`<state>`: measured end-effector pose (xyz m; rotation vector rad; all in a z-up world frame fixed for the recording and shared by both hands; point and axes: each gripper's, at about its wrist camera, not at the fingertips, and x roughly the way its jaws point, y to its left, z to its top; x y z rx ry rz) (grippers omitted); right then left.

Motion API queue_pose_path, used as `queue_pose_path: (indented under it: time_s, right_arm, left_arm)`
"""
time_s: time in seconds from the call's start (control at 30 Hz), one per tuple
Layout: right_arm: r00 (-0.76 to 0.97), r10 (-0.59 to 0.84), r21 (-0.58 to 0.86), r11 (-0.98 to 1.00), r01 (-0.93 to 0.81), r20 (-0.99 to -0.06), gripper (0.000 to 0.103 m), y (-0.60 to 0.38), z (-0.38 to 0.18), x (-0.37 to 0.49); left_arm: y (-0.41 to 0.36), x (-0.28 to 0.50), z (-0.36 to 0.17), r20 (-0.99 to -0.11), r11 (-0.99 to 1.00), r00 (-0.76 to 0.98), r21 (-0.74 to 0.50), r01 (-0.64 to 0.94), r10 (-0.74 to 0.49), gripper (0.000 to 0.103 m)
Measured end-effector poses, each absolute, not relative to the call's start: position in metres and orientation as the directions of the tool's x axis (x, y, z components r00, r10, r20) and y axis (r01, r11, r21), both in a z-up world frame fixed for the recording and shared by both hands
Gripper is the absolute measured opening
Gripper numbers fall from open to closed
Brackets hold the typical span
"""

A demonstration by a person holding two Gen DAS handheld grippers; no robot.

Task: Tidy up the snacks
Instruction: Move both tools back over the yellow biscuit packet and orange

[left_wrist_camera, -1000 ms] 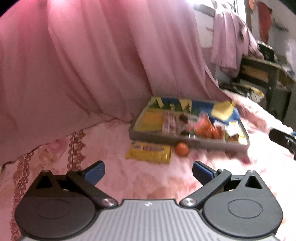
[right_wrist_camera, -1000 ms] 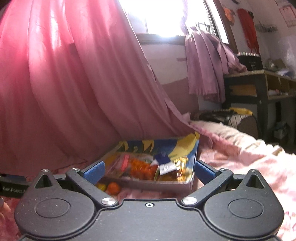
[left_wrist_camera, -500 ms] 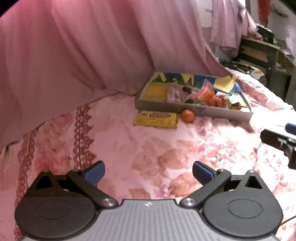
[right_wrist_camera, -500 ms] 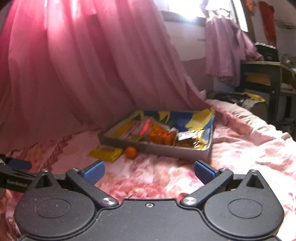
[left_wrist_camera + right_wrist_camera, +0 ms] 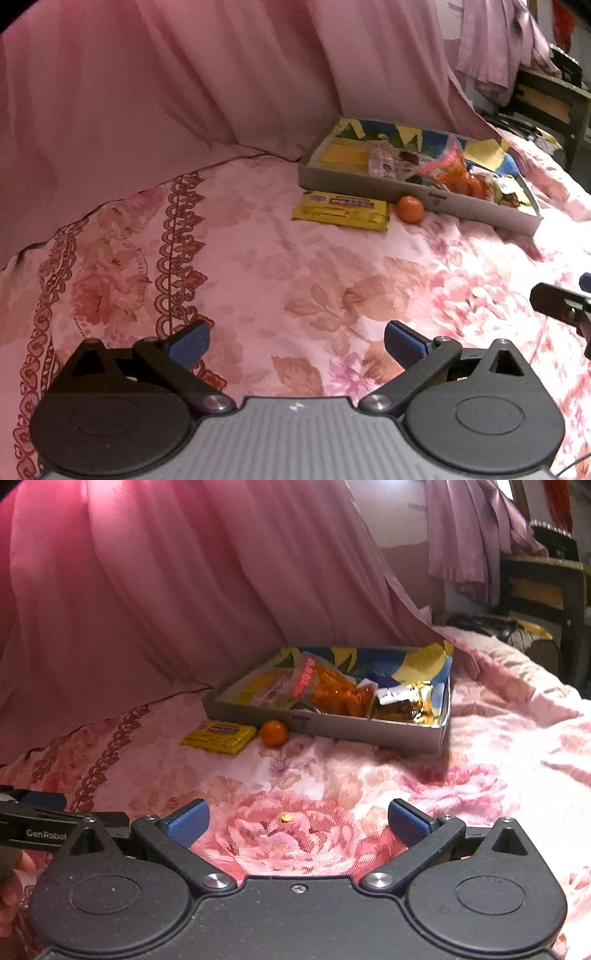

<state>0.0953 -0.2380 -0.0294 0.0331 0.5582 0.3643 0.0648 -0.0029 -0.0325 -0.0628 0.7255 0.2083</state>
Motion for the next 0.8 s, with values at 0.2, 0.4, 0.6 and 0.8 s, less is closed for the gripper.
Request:
queue_pose_path:
  time_s: [0.2,0.4,0.6,0.8]
  right_arm:
    - [0.78,0.353,0.135,0.933,-0.333,-0.518,0.102,-0.238,-0.032,0.11]
    - [0.789,0.38,0.09,0.918,-0.387,-0.484,0.102,-0.229,-0.026,0.137]
    - [0.776,0.433,0.077,0.889,-0.451,-0.459,0.102,-0.217,-0.03,0.17]
    - [0.752,0.445,0.052,0.874,-0.484,-0.486,0.102,-0.203,-0.045,0.206]
  left_arm:
    - [-0.002,0.073,-0.035,-0.667,0.975,0.724,0.018,-0.222,0.178,0.103]
    - [0.008,0.09,-0.035,-0.671,0.974,0.718,0.026,-0.224,0.183,0.103]
    - [0.016,0.126,-0.029,-0.655,0.986,0.737,0.096,-0.139,0.168,0.103]
    - [0.017,0.171,-0.025,-0.648,0.991,0.75,0.103,-0.083,0.13,0.103]
